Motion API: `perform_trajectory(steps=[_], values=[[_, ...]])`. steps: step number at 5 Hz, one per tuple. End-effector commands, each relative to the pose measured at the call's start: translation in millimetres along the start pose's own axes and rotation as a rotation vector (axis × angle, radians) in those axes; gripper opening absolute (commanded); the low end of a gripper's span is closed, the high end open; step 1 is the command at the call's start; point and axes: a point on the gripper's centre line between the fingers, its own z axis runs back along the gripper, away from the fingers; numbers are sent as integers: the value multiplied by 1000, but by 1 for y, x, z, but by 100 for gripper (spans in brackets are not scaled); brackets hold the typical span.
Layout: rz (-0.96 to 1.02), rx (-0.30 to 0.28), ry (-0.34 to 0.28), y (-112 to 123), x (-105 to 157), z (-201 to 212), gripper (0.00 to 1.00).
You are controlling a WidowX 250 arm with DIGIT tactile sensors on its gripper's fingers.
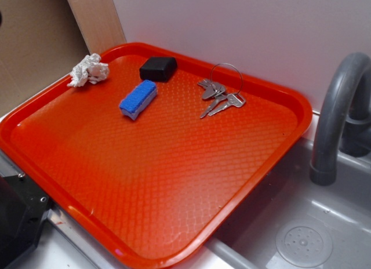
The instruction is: Grab the silver keys.
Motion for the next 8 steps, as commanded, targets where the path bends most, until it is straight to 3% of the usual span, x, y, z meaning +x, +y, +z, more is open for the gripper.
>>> perform_trajectory(steps=[1,2,4,6,8], values=[[0,0,0,0,0,0,100],[78,7,0,-31,46,-13,100],[186,90,25,-67,140,-72,100],[191,110,27,-62,224,-114,100],[54,-20,-48,-33,217,-102,100]])
